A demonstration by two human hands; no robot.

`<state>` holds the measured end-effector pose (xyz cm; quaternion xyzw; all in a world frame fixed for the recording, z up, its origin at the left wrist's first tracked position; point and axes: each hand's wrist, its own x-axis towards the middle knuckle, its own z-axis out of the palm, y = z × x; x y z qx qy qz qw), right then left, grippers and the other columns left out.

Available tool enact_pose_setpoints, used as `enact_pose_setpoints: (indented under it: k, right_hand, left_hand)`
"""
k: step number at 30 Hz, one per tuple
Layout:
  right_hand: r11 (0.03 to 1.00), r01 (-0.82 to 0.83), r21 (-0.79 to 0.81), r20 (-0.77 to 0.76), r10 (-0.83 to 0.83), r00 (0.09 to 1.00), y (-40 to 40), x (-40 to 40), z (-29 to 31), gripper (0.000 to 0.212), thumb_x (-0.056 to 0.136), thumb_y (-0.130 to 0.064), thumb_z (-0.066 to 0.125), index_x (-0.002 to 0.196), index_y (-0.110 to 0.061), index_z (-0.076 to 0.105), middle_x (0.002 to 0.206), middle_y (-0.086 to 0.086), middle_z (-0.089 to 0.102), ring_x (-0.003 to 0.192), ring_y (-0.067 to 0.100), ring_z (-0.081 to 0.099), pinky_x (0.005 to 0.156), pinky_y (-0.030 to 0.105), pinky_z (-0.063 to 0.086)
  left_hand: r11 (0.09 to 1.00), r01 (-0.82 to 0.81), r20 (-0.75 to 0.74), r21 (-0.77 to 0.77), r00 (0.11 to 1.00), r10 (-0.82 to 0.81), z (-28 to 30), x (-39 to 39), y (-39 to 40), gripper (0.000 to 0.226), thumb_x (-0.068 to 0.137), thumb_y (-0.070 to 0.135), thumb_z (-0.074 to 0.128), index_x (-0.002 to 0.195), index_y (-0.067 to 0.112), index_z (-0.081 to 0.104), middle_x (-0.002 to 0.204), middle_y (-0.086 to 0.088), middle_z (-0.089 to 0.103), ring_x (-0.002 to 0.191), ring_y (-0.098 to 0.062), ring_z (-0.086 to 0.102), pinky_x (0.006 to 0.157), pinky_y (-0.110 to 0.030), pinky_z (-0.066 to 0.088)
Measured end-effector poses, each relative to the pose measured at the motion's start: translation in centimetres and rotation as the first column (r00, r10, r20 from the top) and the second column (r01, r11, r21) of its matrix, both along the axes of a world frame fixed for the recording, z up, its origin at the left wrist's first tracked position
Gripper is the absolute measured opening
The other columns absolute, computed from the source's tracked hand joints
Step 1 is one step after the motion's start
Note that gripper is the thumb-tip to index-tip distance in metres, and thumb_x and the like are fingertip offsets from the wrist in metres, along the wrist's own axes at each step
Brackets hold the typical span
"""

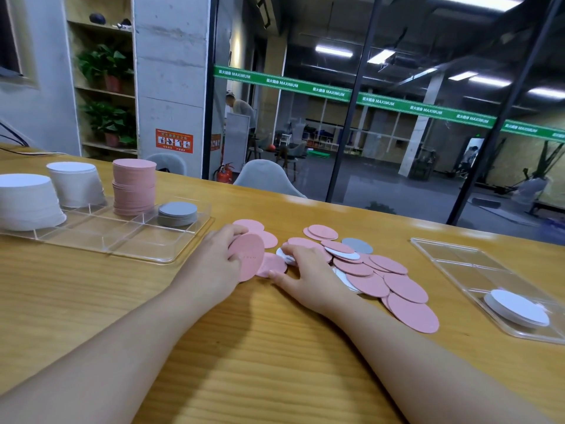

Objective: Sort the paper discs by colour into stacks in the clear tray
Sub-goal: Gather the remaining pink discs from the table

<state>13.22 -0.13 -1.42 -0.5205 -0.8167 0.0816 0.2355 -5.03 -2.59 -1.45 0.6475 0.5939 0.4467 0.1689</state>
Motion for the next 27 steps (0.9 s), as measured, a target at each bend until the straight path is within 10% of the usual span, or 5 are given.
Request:
enact_pose_setpoints:
  k: [17,27]
  right_hand:
    - [0.978,-0.023,-0.208,-0.159,-0.011,0.987,-0.7,0.1,0.2,0.081,0.077,-0.039,0.072,0.143,-0.024,0.028,0.132,-0.004,0.029,0.127,0.012,0.036,0.102,0.024,0.030]
    - [0.990,-0.043,-0.138,-0.358,-0.009,0.933,-1.0,0.4,0.0,0.049,0.074,-0.028,0.077,0.109,-0.023,0.043,0.123,-0.007,0.040,0.107,0.005,0.040,0.078,0.011,0.033]
  left_hand:
    - [0.997,-0.063,0.115,-0.033,0.991,0.066,0.2,-0.3,-0.2,0.046,0.089,0.004,0.047,0.126,0.031,0.049,0.122,0.002,0.049,0.098,-0.021,0.055,0.069,-0.034,0.051]
    - [0.996,0.047,0.084,-0.080,0.996,-0.040,0.2,0.0,-0.4,0.050,0.088,0.004,0.043,0.126,0.036,0.047,0.126,0.006,0.047,0.098,-0.018,0.053,0.069,-0.028,0.047]
